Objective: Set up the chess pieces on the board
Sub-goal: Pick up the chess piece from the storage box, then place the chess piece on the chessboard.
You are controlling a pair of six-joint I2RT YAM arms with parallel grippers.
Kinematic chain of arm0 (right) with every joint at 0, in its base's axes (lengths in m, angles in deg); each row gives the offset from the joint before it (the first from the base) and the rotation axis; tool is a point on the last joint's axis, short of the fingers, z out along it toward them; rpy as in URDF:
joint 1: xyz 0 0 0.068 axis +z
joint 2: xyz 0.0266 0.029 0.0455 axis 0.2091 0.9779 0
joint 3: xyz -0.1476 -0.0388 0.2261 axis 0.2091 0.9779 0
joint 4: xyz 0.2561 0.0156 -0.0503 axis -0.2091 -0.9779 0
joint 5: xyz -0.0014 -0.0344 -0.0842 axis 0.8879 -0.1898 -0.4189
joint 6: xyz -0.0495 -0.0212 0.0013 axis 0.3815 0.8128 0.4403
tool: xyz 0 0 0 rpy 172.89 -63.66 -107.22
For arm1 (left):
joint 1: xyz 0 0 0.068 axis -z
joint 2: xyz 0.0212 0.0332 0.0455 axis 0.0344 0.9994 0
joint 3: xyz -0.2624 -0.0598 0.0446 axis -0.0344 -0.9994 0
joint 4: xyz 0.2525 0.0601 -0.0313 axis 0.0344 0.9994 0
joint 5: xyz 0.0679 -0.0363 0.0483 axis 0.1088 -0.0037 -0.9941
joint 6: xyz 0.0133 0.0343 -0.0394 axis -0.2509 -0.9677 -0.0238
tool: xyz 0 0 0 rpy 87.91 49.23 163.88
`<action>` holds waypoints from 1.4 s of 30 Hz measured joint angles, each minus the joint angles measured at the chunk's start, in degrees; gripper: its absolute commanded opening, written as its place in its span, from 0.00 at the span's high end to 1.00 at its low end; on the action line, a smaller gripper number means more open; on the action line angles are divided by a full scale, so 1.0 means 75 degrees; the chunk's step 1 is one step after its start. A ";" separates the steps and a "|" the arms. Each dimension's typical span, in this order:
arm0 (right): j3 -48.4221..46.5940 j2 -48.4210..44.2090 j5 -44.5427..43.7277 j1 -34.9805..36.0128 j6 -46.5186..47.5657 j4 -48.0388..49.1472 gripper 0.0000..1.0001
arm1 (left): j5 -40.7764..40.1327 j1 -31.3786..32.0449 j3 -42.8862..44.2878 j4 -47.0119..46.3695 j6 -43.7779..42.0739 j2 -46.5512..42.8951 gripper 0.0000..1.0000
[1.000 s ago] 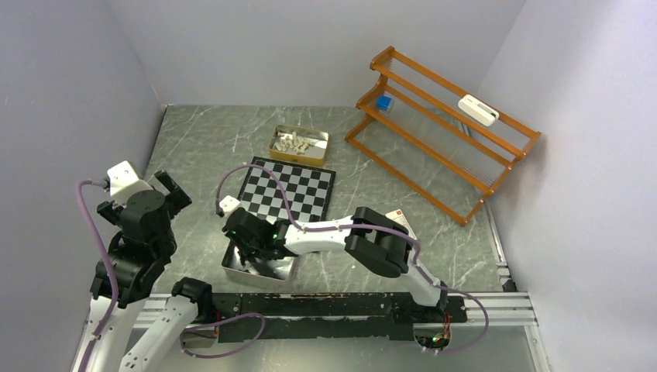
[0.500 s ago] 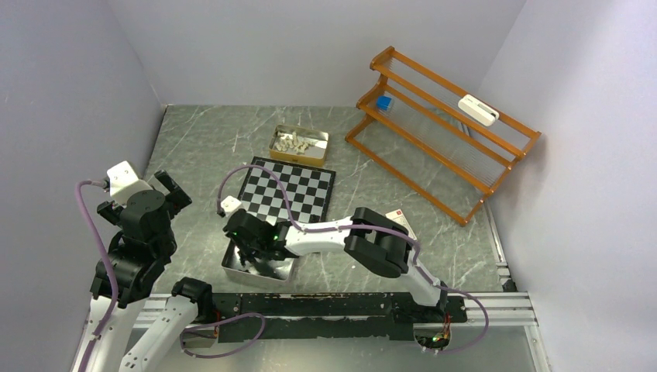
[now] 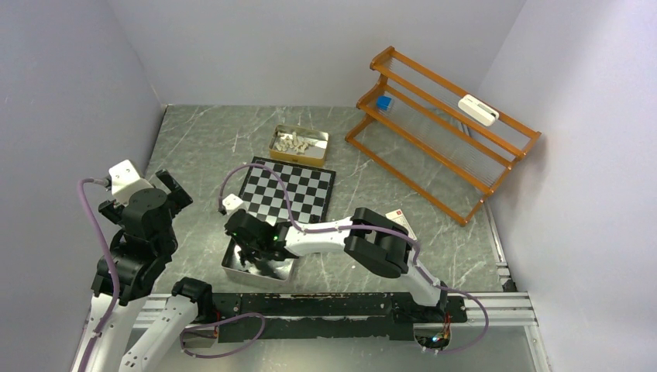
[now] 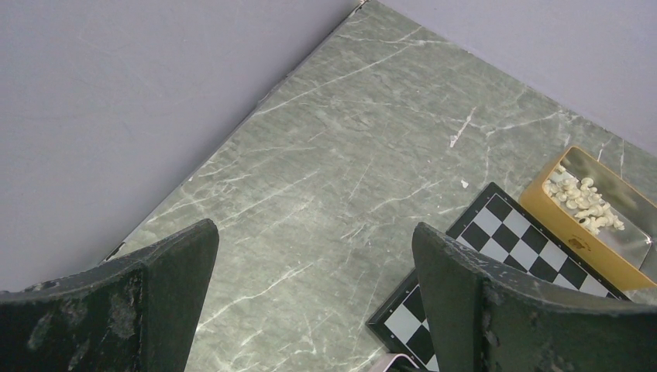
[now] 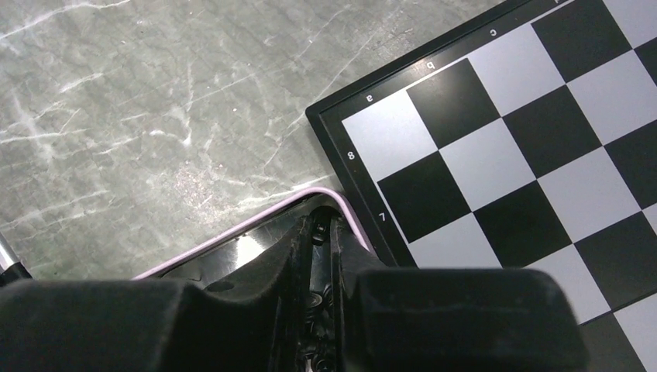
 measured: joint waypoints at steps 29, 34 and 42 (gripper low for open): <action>0.1655 -0.2052 0.0347 0.0015 -0.0140 0.0475 0.93 | 0.0122 0.0003 0.0000 -0.0058 -0.0102 0.0000 0.00; 0.2057 -0.2728 -0.0090 0.0015 -0.0111 0.0227 0.93 | 0.0221 0.0003 -0.0003 -0.0073 -0.0189 0.0000 0.00; 0.2952 -0.4153 -0.1020 -0.0137 -0.0128 -0.0411 0.93 | 0.0565 0.0015 -0.0067 -0.0277 -0.0338 0.0000 0.00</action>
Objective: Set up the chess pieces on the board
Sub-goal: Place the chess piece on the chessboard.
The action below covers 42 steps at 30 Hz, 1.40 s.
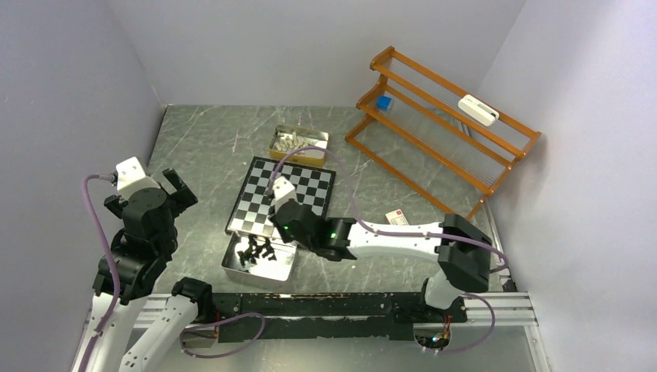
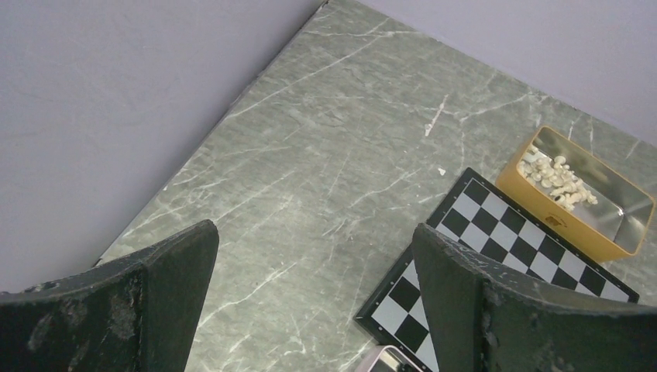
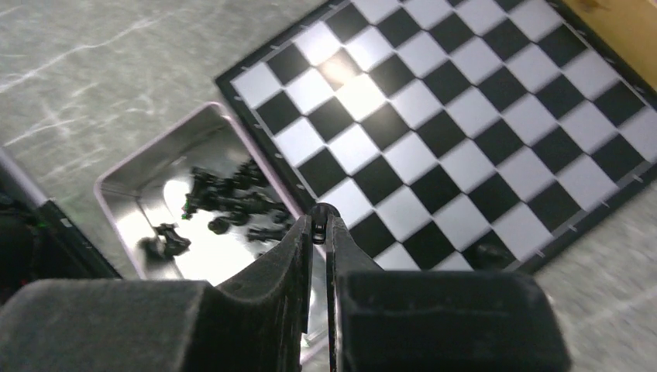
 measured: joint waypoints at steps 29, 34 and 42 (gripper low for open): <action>0.2334 -0.0431 -0.0452 -0.1131 -0.1014 0.0568 0.91 | 0.0886 0.0006 -0.0216 -0.0455 -0.0420 0.0000 0.00; 0.2352 -0.0379 -0.0452 -0.1134 -0.1139 0.0580 0.91 | 0.0886 0.0006 -0.0216 -0.0455 -0.0420 0.0000 0.00; 0.2390 -0.0376 -0.0455 -0.1134 -0.1239 0.0583 0.91 | 0.0886 0.0006 -0.0216 -0.0455 -0.0420 0.0000 0.00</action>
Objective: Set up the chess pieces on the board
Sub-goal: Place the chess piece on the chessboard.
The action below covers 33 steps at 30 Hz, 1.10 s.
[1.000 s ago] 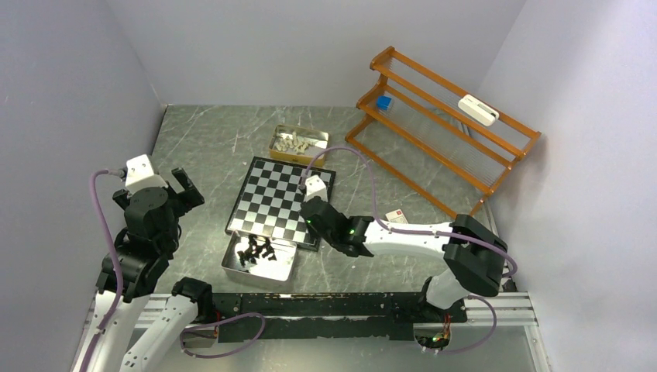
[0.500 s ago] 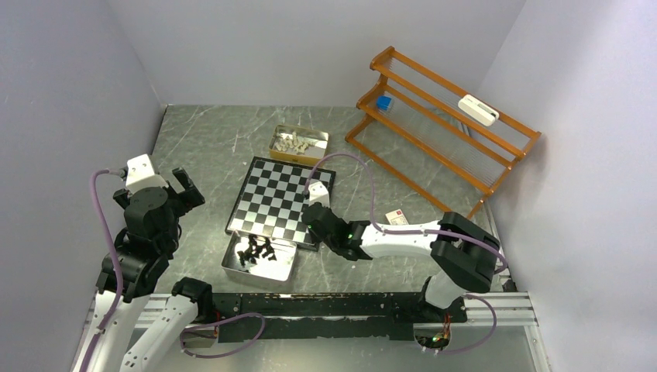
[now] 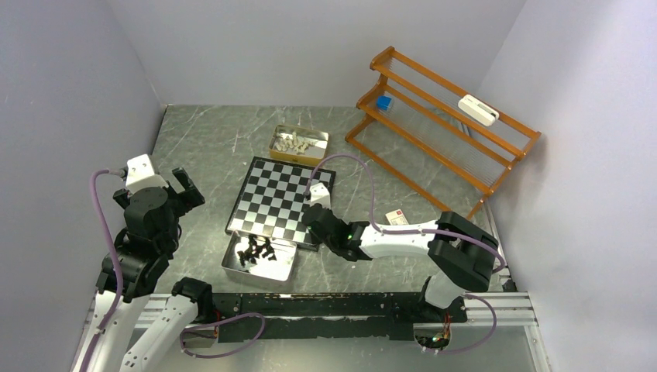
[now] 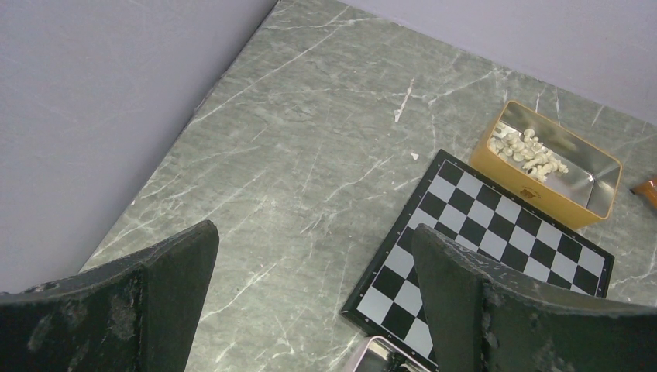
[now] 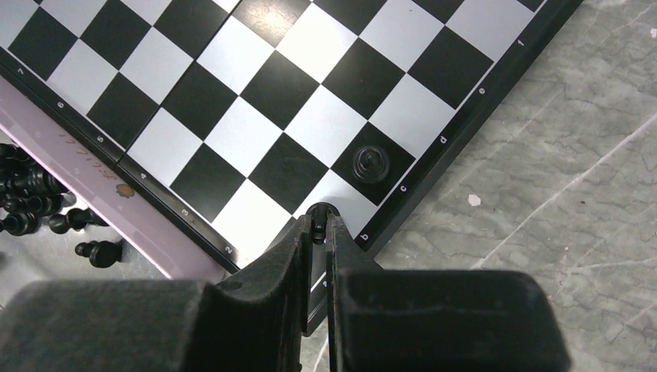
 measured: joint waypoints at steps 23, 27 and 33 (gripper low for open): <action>0.0114 0.0114 -0.0026 0.0000 -0.0143 0.0119 0.90 | -0.0003 0.0000 0.0000 0.0000 0.0000 0.0000 0.00; 0.0114 0.0114 -0.0035 0.0000 -0.0154 0.0117 0.90 | -0.0003 0.0000 0.0000 0.0000 0.0000 0.0000 0.00; 0.0114 0.0114 -0.0061 0.0000 -0.0160 0.0111 0.88 | -0.0003 0.0000 0.0000 0.0000 0.0000 0.0000 0.00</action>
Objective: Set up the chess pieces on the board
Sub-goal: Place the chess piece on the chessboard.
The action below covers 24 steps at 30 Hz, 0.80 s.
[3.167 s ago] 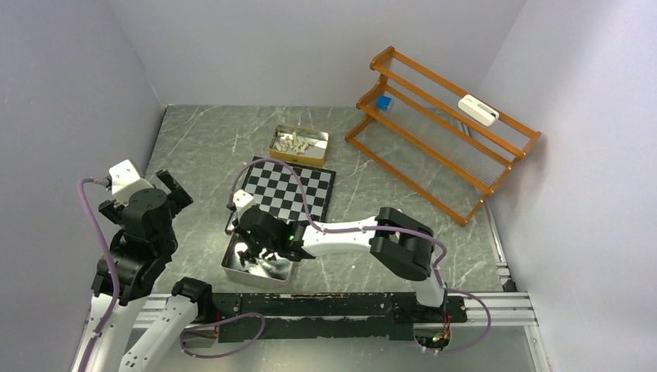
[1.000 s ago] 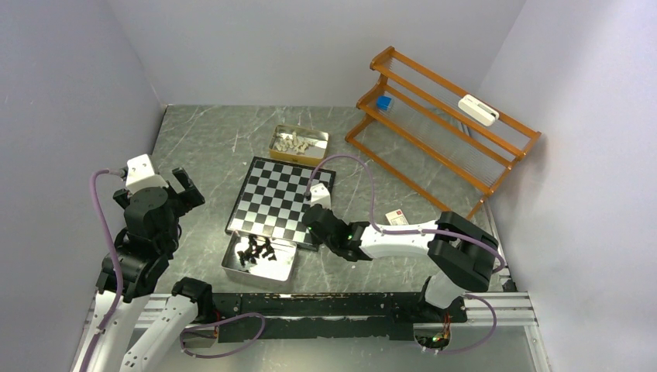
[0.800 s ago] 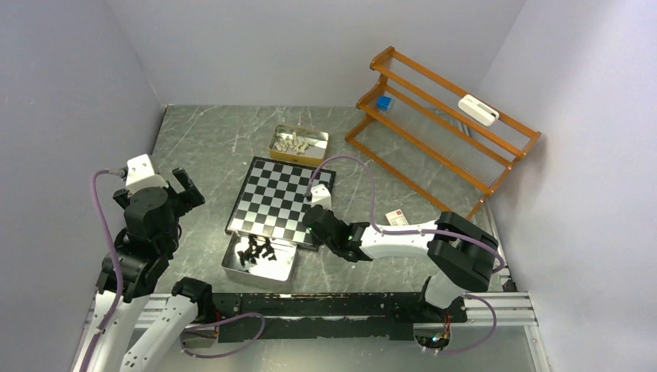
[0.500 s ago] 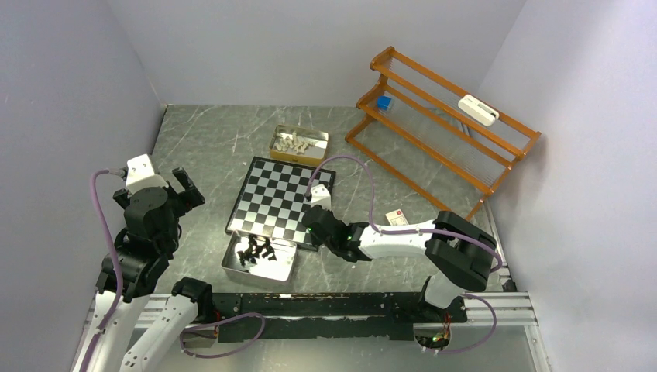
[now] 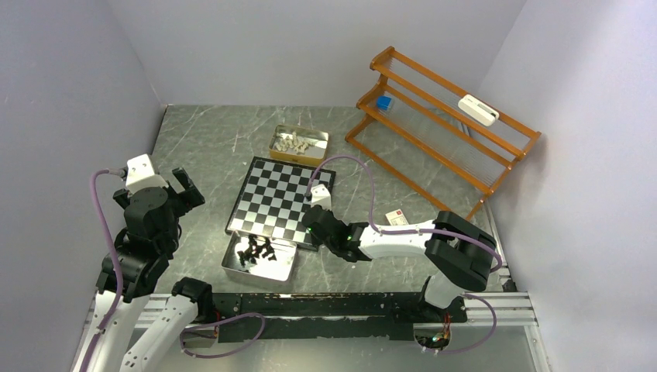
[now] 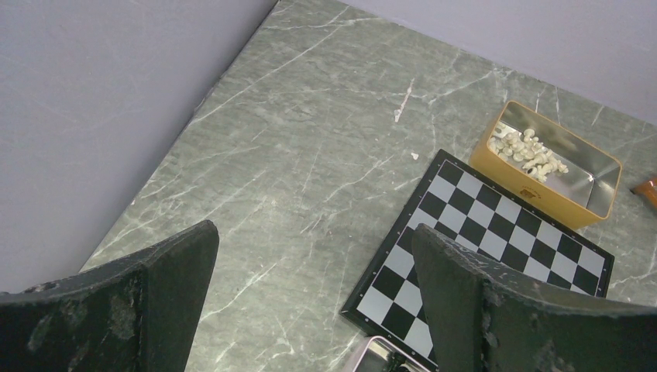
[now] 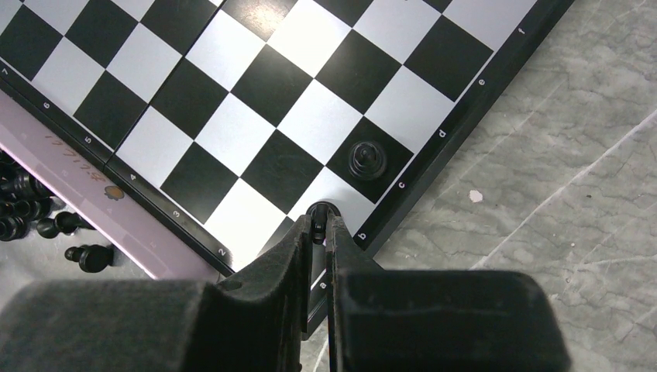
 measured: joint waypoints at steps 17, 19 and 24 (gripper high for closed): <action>-0.0536 -0.0029 0.0154 -0.0003 -0.0032 -0.0764 0.68 | 0.0003 0.0000 0.0000 0.0000 0.0000 0.0000 0.00; -0.0597 -0.0140 0.0210 -0.0003 -0.0035 -0.0901 0.66 | 0.0003 0.0000 0.0000 -0.0003 0.0000 0.0000 0.00; -0.0801 -0.0641 0.0344 -0.0003 -0.0111 -0.1390 0.64 | 0.0058 0.0012 -0.0012 -0.0017 -0.0006 -0.0003 0.00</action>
